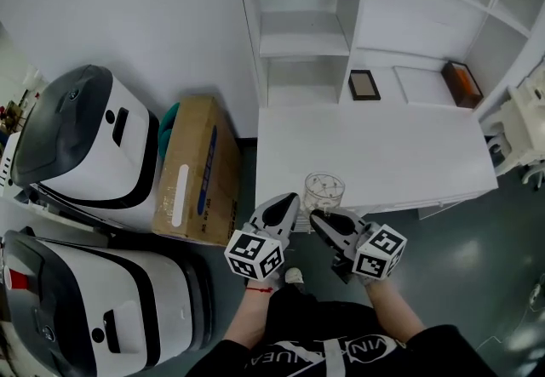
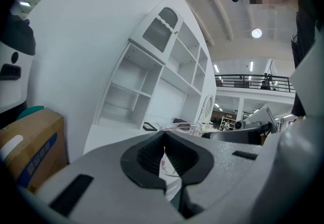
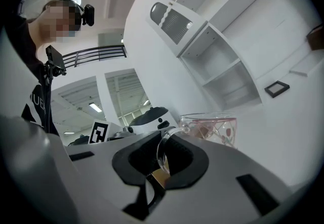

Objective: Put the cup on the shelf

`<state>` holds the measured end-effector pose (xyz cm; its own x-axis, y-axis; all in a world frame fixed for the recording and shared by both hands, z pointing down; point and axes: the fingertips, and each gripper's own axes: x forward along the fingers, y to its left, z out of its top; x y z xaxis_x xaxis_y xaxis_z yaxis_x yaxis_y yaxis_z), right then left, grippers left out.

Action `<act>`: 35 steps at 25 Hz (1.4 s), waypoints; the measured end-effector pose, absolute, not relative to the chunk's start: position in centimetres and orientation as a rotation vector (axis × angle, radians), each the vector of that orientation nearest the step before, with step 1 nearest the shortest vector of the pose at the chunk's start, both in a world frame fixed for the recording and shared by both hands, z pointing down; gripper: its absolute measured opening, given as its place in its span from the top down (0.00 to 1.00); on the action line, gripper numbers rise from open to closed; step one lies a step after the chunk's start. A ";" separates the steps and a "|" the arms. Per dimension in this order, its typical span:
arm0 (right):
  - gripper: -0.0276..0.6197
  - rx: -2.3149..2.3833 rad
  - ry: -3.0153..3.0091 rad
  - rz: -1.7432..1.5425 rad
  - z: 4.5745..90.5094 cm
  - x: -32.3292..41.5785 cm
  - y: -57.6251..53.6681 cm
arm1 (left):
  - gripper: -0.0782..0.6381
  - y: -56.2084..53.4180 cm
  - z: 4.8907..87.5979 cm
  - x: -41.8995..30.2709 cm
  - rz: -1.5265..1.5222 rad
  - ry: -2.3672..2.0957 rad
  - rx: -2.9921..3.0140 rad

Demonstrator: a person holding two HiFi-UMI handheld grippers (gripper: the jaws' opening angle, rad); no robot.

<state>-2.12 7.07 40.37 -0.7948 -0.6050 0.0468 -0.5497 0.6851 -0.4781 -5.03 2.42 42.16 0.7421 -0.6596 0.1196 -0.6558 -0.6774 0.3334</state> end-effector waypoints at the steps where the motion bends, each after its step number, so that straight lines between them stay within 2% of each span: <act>1: 0.92 -0.958 2.776 -0.732 40.4 -2.4 6.7 | 0.88 2.1 42.3 -5.4 -0.015 -1.012 2.586; 7: 0.92 -0.971 2.749 -0.723 40.6 -3.3 4.3 | 0.88 0.0 42.9 -6.4 -0.005 -0.993 2.589; 17: 0.92 -0.982 2.798 -0.721 42.3 -2.2 -0.2 | 0.88 -4.1 44.8 -3.8 0.021 -0.930 2.571; 35: 0.92 -0.874 2.852 -0.738 44.2 -0.1 -15.1 | 0.88 -18.8 46.5 -2.1 0.061 -1.044 2.521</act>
<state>-0.14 -15.10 44.21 -0.8359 -0.5440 0.0727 -0.5111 0.7232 -0.4646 -2.08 -18.84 46.47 0.7188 -0.6679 0.1930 -0.6859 -0.6360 0.3537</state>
